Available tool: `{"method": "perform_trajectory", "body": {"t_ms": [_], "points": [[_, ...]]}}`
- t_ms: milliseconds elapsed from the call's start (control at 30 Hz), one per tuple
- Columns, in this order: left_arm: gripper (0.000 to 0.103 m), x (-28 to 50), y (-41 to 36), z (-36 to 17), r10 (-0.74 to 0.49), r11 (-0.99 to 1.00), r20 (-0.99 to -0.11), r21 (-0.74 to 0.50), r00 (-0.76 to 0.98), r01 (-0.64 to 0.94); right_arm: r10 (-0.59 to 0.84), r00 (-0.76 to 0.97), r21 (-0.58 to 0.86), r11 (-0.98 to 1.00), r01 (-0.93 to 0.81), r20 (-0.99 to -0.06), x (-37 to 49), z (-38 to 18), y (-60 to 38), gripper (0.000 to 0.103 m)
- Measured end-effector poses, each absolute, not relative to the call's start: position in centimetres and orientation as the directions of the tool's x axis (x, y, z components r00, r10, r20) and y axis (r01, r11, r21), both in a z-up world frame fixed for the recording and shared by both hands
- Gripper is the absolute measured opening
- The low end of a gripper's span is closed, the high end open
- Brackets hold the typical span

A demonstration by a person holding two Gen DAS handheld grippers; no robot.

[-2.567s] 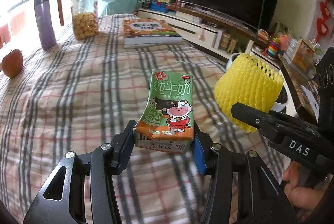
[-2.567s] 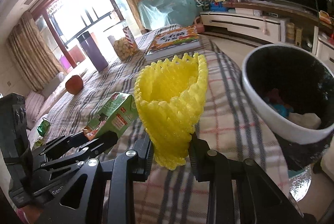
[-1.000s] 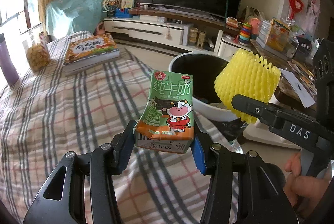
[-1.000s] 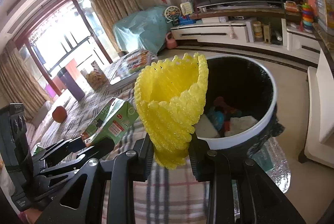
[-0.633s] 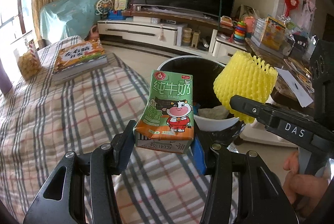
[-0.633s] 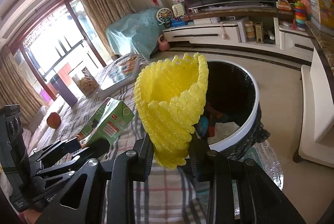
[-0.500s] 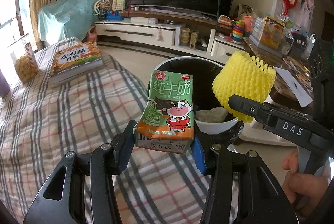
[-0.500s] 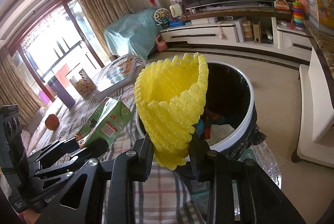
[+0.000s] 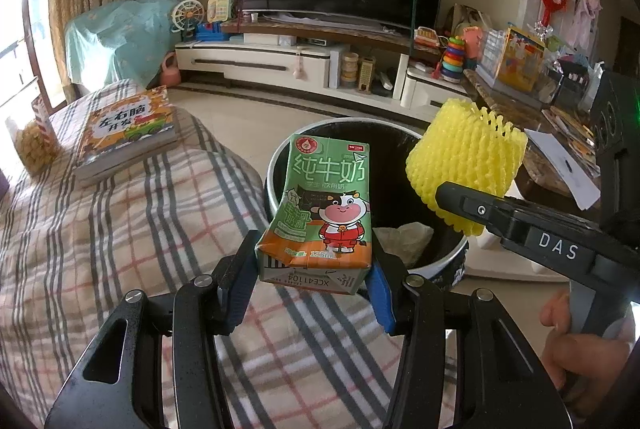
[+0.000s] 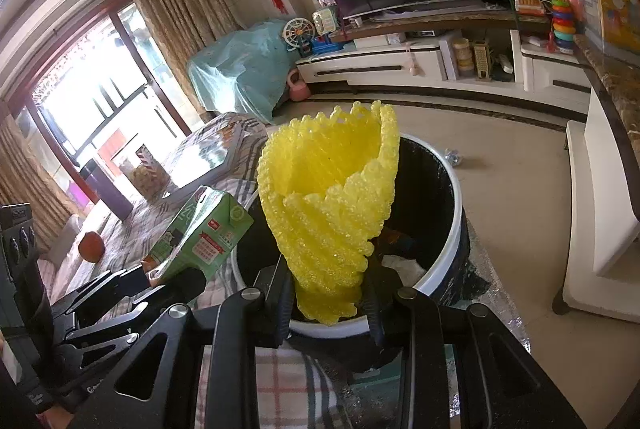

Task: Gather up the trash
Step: 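Carry the green milk carton and yellow foam net over the trash bin, then open both tools to drop the milk carton and foam net into the bin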

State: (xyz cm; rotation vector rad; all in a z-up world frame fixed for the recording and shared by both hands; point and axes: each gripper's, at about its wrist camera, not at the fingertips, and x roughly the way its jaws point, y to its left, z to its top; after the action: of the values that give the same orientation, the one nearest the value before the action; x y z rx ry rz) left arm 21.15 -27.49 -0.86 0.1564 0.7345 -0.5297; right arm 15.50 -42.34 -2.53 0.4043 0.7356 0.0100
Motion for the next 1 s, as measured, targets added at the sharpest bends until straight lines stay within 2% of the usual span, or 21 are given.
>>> {"method": "perform_trajectory", "body": {"t_ms": [1000], "points": [[0.049, 24.5, -30.8, -1.9, -0.376, 0.850, -0.710, -0.008, 0.596, 0.526, 0.149, 0.701, 0.364, 0.916, 0.168, -0.698, 18.7, -3.9, -44.9, 0.033]]}}
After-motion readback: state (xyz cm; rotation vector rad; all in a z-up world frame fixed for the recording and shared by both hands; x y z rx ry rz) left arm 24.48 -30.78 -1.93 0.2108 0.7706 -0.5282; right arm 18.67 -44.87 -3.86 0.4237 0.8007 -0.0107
